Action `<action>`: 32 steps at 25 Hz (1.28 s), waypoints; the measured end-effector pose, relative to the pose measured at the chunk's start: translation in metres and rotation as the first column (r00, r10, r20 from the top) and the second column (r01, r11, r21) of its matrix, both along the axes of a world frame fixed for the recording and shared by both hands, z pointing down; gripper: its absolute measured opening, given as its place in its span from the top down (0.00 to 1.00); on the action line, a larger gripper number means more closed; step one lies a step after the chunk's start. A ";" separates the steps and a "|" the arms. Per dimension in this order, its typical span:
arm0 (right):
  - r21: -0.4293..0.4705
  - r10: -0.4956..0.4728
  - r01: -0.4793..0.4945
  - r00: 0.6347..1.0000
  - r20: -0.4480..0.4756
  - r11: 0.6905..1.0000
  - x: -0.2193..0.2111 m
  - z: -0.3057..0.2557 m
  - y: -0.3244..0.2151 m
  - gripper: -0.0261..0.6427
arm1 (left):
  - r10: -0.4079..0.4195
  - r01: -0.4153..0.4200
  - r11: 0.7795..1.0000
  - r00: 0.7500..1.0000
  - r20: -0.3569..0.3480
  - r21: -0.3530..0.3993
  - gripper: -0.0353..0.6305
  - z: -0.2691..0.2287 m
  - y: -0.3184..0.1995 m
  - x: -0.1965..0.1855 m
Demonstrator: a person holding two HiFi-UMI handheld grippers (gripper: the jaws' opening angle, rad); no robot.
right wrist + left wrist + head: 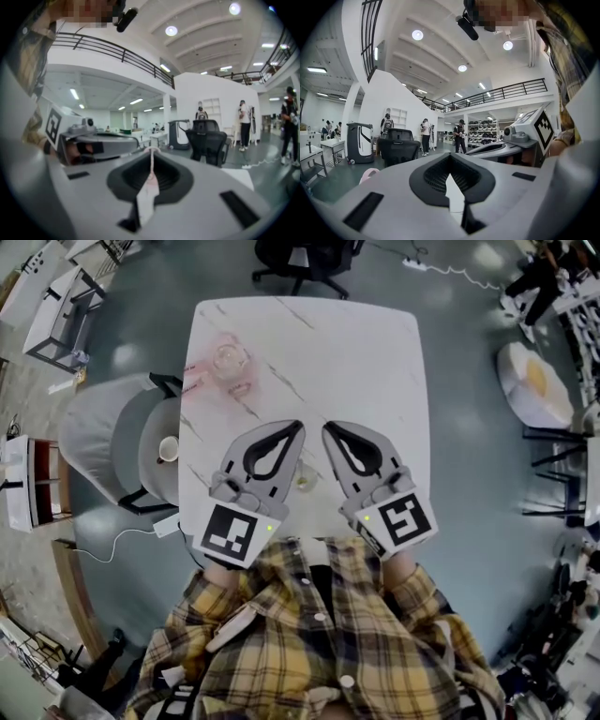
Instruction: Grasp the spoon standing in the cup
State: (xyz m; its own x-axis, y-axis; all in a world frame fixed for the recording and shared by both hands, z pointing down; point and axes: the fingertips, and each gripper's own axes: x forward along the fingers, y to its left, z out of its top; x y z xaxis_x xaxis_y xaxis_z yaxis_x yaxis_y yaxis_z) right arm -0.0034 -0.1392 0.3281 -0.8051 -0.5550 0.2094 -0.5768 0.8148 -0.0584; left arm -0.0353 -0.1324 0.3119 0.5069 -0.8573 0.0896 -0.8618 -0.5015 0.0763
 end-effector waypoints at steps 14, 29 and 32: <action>-0.022 0.055 -0.055 0.998 0.014 0.998 0.012 0.007 0.011 0.91 | 0.050 -0.050 0.999 0.999 -0.002 -0.020 0.93 0.017 0.008 0.004; -0.037 0.065 -0.064 0.998 0.011 0.997 0.018 0.013 0.016 0.91 | 0.089 -0.089 0.993 0.996 -0.005 -0.074 0.92 0.045 0.020 0.009; -0.044 0.061 -0.061 0.998 0.006 0.997 0.017 0.014 0.017 0.91 | 0.106 -0.106 0.990 0.994 -0.013 -0.093 0.92 0.052 0.022 0.010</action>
State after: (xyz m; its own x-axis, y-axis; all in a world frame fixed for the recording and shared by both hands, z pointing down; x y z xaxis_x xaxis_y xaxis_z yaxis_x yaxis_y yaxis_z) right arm 0.0140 -0.1224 0.3425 -0.7718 -0.5933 0.2287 -0.6246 0.7748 -0.0980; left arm -0.0251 -0.1100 0.3637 0.5954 -0.7869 0.1623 -0.8034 -0.5803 0.1336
